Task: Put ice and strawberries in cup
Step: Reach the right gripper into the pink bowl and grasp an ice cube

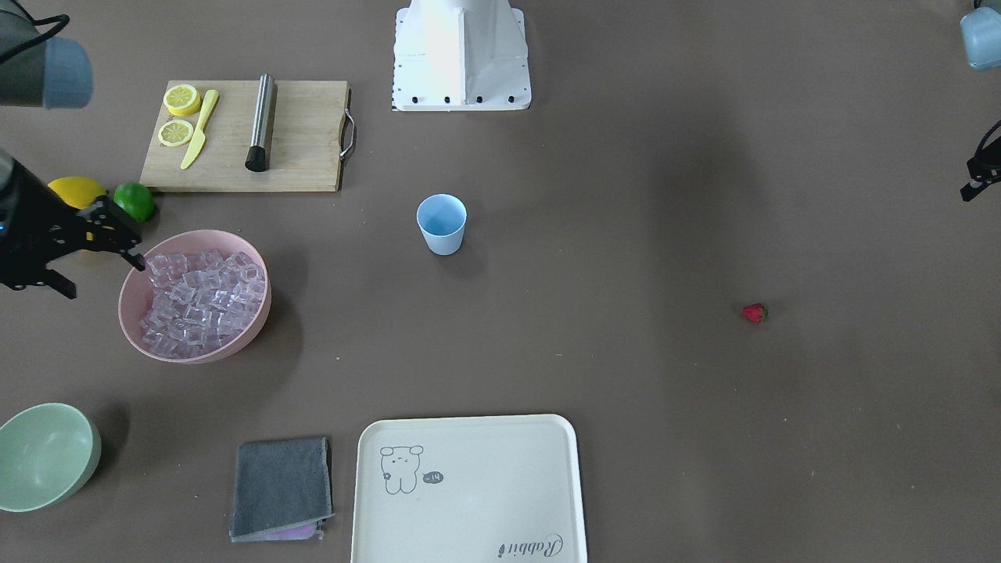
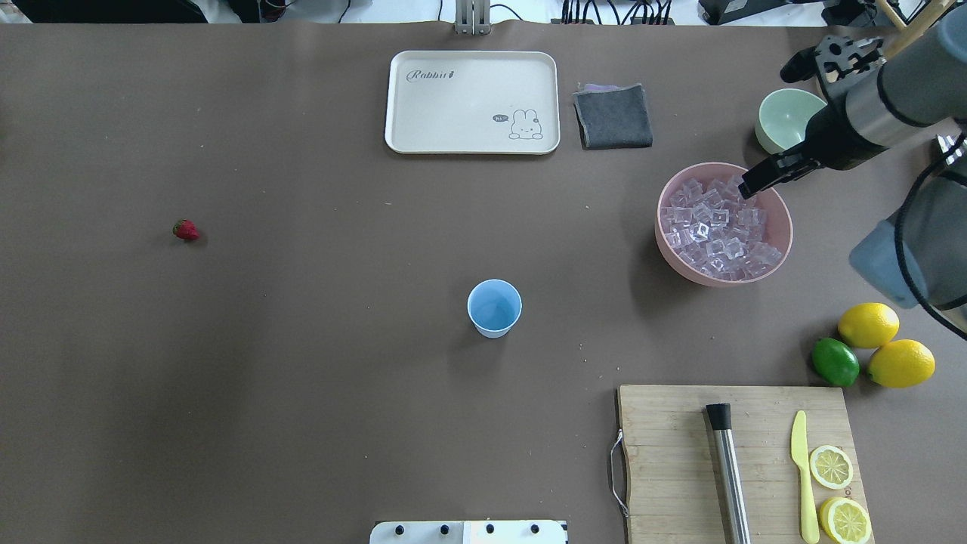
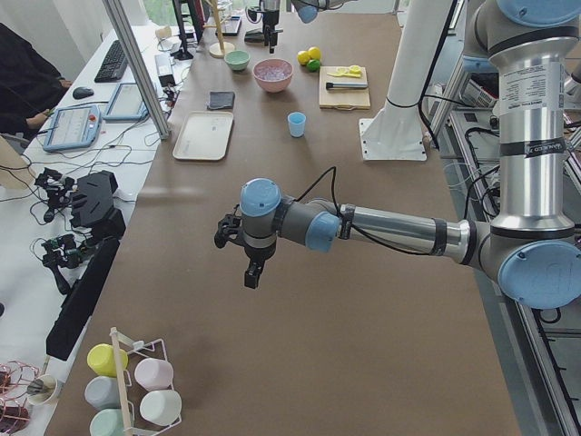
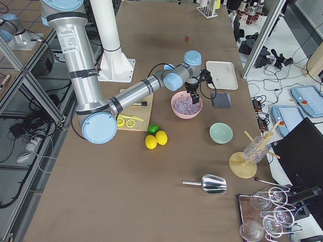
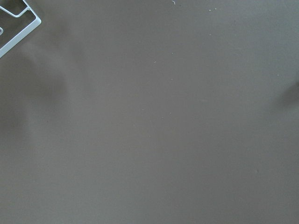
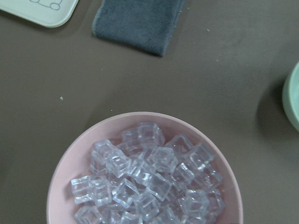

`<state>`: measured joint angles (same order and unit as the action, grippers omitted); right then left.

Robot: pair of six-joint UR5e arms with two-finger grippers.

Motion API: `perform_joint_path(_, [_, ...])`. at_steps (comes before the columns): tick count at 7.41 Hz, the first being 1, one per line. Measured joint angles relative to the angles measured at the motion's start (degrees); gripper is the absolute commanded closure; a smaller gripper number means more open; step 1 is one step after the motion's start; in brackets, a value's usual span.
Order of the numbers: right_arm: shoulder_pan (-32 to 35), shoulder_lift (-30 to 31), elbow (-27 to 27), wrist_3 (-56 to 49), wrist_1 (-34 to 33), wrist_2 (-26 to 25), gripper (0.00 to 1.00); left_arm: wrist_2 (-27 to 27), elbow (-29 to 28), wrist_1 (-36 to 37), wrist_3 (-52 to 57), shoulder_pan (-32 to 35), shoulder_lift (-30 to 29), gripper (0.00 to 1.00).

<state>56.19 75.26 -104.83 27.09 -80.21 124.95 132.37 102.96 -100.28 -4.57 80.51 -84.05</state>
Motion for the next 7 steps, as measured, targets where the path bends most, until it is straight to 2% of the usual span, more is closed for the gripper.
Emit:
perform_joint_path(3, [-5.87, 0.1, 1.08, 2.63, -0.18, -4.74, 0.21, -0.01, 0.01, 0.05, 0.0, 0.0, -0.21, 0.03])
perform_joint_path(7, [-6.38, 0.38, 3.08, 2.75, -0.09, -5.2, 0.3, 0.06, 0.05, 0.0, 0.0, 0.0, -0.24, 0.03])
